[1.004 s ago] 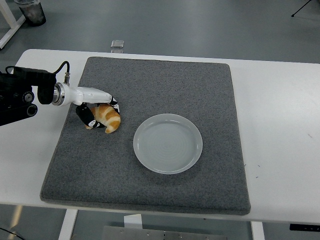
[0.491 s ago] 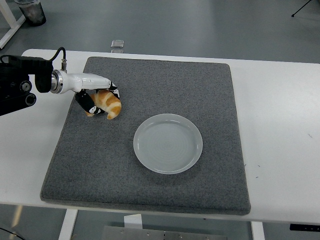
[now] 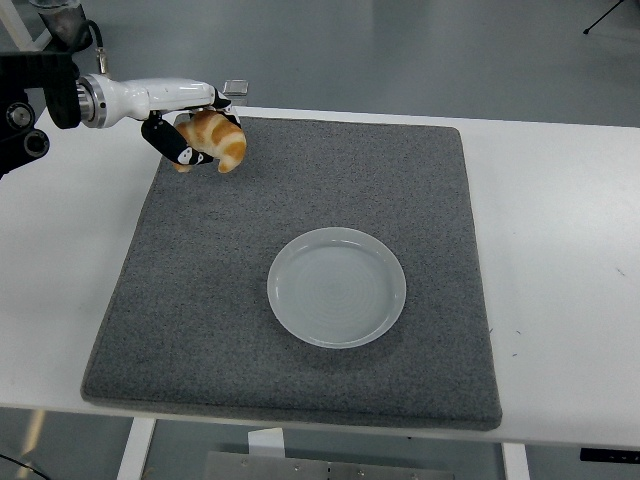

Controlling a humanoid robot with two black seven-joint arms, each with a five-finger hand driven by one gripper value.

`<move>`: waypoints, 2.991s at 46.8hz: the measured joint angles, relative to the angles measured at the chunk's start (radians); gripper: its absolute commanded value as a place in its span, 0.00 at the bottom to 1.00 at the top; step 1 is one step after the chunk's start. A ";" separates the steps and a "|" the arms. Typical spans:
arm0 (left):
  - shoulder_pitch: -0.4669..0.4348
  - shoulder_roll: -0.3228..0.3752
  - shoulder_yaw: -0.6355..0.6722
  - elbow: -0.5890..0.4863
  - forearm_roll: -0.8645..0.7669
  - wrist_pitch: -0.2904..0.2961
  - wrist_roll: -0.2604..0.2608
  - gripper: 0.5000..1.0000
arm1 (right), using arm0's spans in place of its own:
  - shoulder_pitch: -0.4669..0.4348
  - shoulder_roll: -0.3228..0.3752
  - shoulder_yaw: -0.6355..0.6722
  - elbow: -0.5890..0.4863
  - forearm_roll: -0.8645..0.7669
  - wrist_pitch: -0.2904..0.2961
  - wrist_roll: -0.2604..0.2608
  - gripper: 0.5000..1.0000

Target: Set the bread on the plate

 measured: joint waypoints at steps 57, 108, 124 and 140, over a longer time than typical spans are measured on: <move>-0.099 -0.023 -0.301 -0.102 -0.027 -0.278 -0.081 0.00 | 0.000 0.000 0.000 0.000 0.000 0.000 0.000 0.90; 0.040 -0.287 -0.137 -0.167 0.203 -0.313 -0.071 0.00 | 0.000 0.000 0.000 0.000 0.000 0.000 0.000 0.90; 0.094 -0.320 -0.135 -0.157 0.343 -0.307 -0.066 0.00 | 0.000 0.000 -0.001 0.000 0.000 0.000 0.000 0.90; 0.134 -0.352 -0.129 -0.115 0.428 -0.300 -0.063 0.00 | 0.000 0.000 0.000 0.000 0.000 0.000 0.000 0.90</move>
